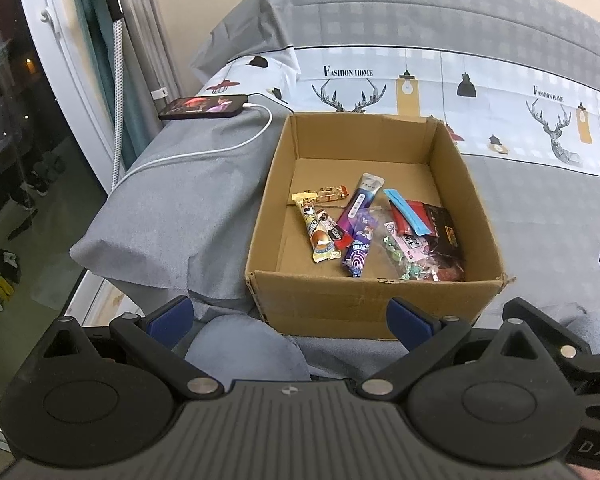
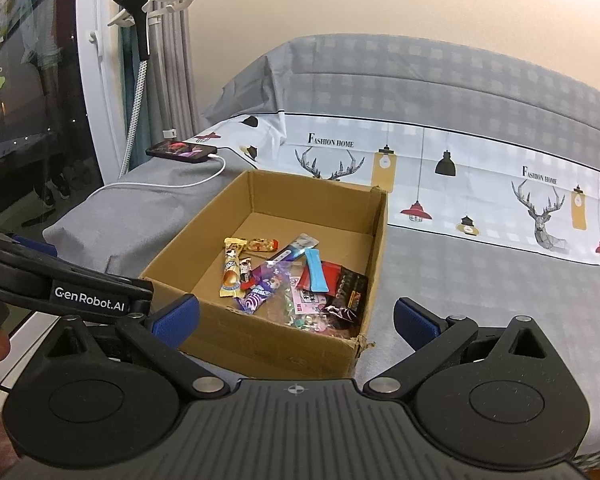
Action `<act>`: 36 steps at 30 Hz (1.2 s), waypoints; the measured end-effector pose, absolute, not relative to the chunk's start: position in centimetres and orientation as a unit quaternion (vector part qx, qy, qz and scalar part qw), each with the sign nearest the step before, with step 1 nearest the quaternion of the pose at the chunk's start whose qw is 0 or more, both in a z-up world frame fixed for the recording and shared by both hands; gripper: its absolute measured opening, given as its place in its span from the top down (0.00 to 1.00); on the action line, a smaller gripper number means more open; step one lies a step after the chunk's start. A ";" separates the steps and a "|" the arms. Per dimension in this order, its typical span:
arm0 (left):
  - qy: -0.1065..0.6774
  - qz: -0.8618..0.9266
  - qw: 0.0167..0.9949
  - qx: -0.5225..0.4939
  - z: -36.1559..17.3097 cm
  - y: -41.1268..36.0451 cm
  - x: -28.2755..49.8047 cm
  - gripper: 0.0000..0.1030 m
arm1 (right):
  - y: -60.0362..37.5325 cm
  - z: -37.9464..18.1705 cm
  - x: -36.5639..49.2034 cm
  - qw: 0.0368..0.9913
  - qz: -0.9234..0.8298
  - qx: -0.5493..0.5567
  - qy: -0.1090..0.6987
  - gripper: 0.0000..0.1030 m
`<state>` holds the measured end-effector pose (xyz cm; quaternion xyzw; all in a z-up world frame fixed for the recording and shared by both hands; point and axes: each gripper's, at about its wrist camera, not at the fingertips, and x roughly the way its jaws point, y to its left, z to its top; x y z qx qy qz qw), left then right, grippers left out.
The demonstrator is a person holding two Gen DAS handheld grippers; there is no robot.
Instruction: Organize snacks
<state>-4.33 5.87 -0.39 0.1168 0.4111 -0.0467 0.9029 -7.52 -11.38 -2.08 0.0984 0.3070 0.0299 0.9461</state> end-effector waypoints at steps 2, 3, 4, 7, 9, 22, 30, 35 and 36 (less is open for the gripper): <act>0.411 -0.047 0.903 0.116 -0.4 5.9 -4.3 0.00 | -11.4 -2.1 -7.5 0.947 0.030 0.098 0.306 0.00; 0.411 -0.047 0.903 0.116 -0.4 5.9 -4.3 0.00 | -11.4 -2.0 -7.6 0.947 0.030 0.098 0.305 0.00; 0.410 -0.047 0.903 0.117 -0.4 5.9 -4.3 0.00 | -11.4 -2.0 -7.6 0.947 0.031 0.098 0.304 0.00; 0.410 -0.046 0.903 0.118 -0.4 5.8 -4.4 0.00 | -11.4 -2.1 -7.7 0.947 0.031 0.099 0.303 0.00; 0.410 -0.046 0.903 0.118 -0.4 5.7 -4.4 0.00 | -11.4 -2.1 -7.7 0.947 0.030 0.099 0.303 0.00; 0.412 -0.044 0.902 0.119 -0.4 5.7 -4.4 0.00 | -11.3 -1.7 -7.7 0.950 0.034 0.095 0.296 0.00; 0.417 -0.041 0.900 0.121 -0.7 5.7 -3.8 0.00 | -11.4 -1.7 -7.1 0.949 0.030 0.099 0.297 0.00; 0.422 -0.041 0.897 0.124 -1.0 5.6 -3.5 0.00 | -11.4 -1.9 -6.7 0.947 0.029 0.102 0.302 0.00; 0.423 -0.042 0.896 0.125 -1.0 5.5 -3.4 0.00 | -11.5 -2.0 -6.6 0.947 0.028 0.103 0.303 0.00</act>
